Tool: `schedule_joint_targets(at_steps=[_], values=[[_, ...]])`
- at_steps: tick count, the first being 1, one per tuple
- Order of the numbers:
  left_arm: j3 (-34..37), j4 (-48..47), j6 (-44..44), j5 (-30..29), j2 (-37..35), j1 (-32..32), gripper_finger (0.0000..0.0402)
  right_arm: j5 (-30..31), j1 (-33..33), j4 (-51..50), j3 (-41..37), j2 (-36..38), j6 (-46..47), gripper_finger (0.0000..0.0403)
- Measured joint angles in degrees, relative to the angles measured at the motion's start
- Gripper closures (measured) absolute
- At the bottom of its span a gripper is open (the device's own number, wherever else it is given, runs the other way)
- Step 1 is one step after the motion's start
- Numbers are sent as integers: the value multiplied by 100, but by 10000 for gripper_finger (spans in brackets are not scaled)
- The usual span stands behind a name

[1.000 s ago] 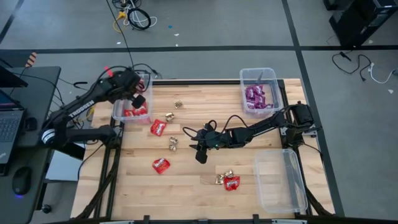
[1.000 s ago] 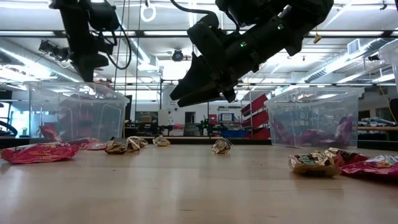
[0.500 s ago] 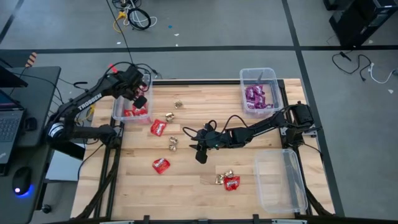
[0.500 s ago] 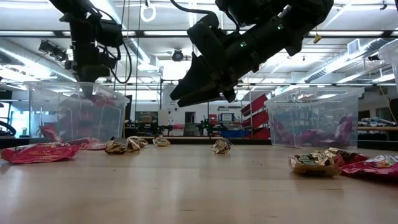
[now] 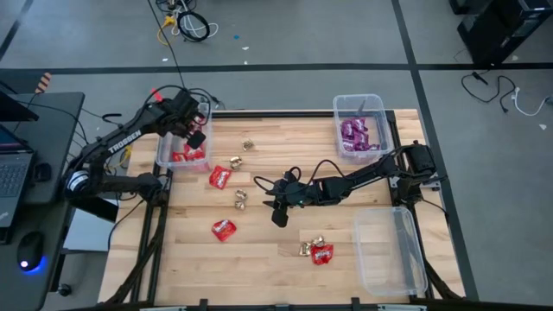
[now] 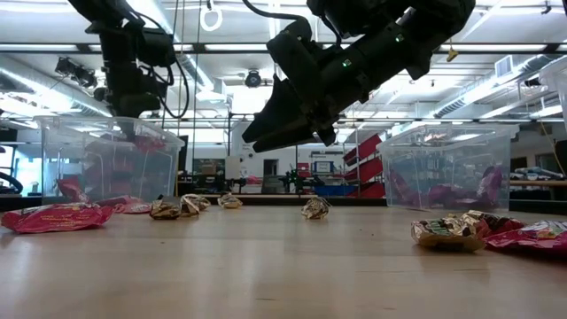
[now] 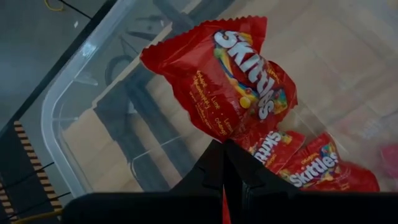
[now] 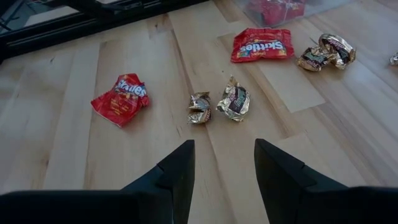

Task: Sort candy
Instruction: Put the red candy into the top left transparent bin

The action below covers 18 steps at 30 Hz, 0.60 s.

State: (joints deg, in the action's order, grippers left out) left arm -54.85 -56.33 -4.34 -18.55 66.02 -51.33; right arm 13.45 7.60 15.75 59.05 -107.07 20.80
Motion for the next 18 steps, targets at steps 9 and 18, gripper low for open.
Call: schedule_joint_targets(at_steps=[9,18], values=[[0,146,-4,0,0,-4,388,-2,2,2,0,0,0,252],[0,173,-7,-2,0,-4,380,-2,2,0,0,0,0,252]])
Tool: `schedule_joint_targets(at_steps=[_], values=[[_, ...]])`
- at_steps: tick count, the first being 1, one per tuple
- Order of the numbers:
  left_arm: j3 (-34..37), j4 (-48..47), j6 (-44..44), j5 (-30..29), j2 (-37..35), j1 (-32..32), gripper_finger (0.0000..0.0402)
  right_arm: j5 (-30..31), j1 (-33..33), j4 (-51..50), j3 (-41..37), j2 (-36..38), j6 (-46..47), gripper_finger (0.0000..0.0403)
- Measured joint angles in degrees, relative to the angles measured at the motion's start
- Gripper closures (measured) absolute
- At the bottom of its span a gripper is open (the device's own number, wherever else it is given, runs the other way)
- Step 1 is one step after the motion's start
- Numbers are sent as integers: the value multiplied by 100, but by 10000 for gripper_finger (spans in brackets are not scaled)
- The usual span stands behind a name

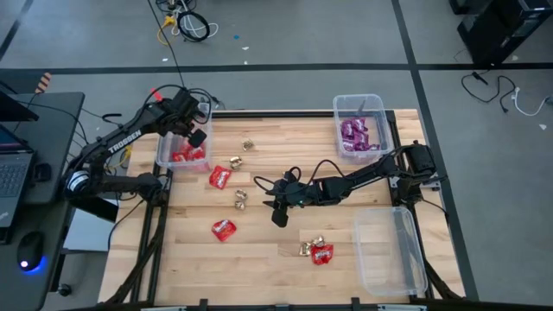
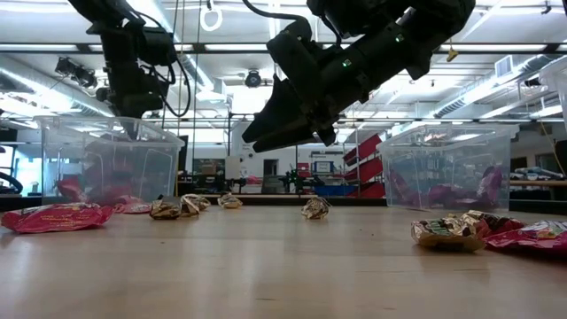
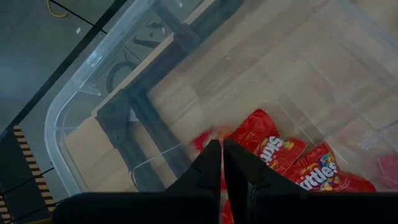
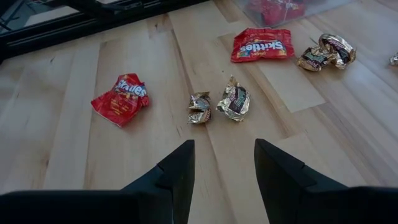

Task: Sort candy
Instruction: Put the red candy into the top left transparent bin

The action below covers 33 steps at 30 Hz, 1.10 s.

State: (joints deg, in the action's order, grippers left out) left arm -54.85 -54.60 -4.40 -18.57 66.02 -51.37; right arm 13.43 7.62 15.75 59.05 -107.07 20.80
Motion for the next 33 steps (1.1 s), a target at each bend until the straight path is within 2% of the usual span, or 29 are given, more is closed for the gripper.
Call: schedule_joint_targets(at_steps=[17,25,29,33], values=[[-176,145,0,36,-9,26,379,0,0,2,0,0,15,252],[-1053,32,19,1110,-275,427,379,0,0,2,0,0,20,252],[-1364,129,58,1499,-646,965,380,0,0,2,0,0,20,252],[-1449,304,345,1903,-1093,1799,380,0,-2,2,0,-1,9,252]])
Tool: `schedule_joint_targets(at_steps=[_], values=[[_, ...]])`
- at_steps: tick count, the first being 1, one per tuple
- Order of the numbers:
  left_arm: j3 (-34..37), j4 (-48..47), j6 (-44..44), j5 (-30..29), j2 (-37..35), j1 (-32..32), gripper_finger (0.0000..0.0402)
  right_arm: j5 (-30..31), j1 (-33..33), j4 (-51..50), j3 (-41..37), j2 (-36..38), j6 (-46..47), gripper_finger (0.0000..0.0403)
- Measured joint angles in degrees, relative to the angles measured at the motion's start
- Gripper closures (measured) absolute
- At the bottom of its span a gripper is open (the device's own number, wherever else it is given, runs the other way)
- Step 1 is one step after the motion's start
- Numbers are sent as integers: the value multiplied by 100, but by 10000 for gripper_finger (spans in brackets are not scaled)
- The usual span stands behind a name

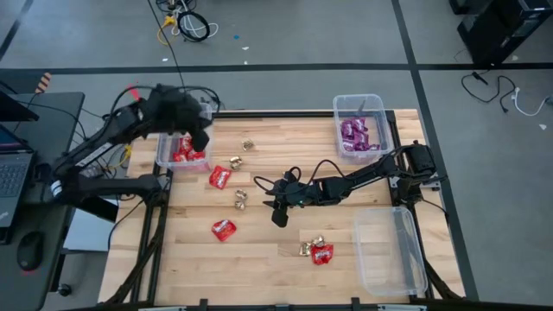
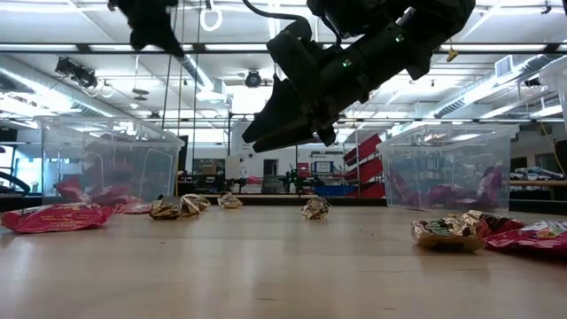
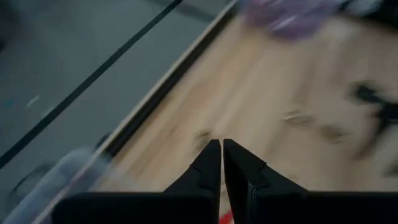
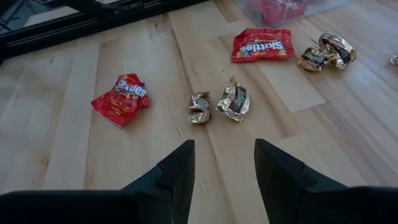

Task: Sort candy
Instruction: Put the red candy into the top left transparent bin

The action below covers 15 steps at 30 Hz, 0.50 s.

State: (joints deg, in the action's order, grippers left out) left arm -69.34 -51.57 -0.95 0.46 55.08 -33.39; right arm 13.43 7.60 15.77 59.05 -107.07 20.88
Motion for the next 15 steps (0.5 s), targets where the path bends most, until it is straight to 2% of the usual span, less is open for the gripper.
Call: schedule_joint_targets(at_steps=[6,15], values=[[-7,154,558,-123,-309,1574,380,17,-1,0,0,-2,43,252],[534,728,737,-878,-90,3636,380,36,2,2,0,-2,118,252]])
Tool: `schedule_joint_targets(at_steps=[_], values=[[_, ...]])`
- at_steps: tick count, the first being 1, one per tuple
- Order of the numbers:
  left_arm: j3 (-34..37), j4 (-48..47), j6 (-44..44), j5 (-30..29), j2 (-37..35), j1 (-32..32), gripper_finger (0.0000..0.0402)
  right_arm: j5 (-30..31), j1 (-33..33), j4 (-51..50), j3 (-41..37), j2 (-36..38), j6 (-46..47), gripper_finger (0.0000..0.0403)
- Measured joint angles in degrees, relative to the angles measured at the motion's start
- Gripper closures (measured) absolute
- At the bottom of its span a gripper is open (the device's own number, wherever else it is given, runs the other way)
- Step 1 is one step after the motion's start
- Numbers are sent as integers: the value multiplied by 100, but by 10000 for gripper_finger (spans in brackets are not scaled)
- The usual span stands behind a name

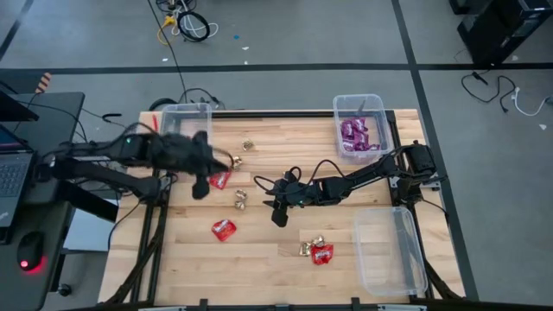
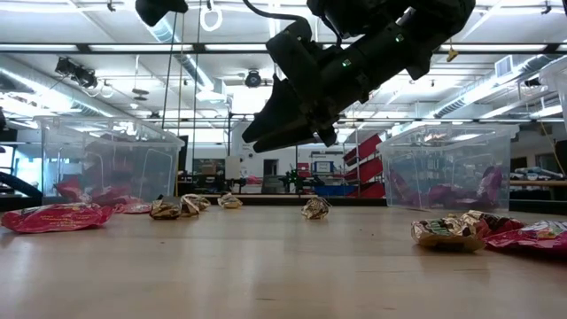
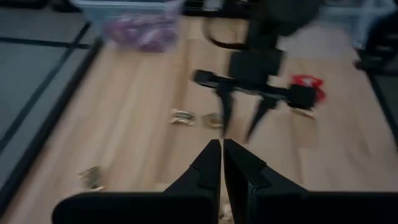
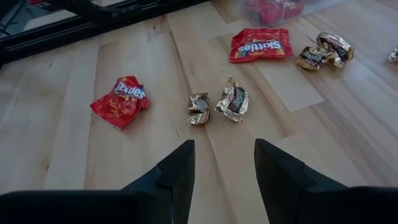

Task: Sort candy
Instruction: Put the red candy into the top left transparent bin

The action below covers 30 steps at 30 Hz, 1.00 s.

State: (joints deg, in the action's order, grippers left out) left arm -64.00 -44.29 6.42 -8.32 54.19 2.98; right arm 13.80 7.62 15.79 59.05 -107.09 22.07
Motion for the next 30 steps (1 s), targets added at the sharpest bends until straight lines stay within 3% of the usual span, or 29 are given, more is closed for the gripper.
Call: schedule_joint_targets(at_steps=[14,22,30], values=[[1182,-378,1447,147,175,2146,380,5,11,-2,2,0,26,252],[2009,-126,2304,153,244,2735,381,5,11,0,2,0,27,252],[2765,574,3292,169,243,2914,381,6,11,32,2,0,28,252]])
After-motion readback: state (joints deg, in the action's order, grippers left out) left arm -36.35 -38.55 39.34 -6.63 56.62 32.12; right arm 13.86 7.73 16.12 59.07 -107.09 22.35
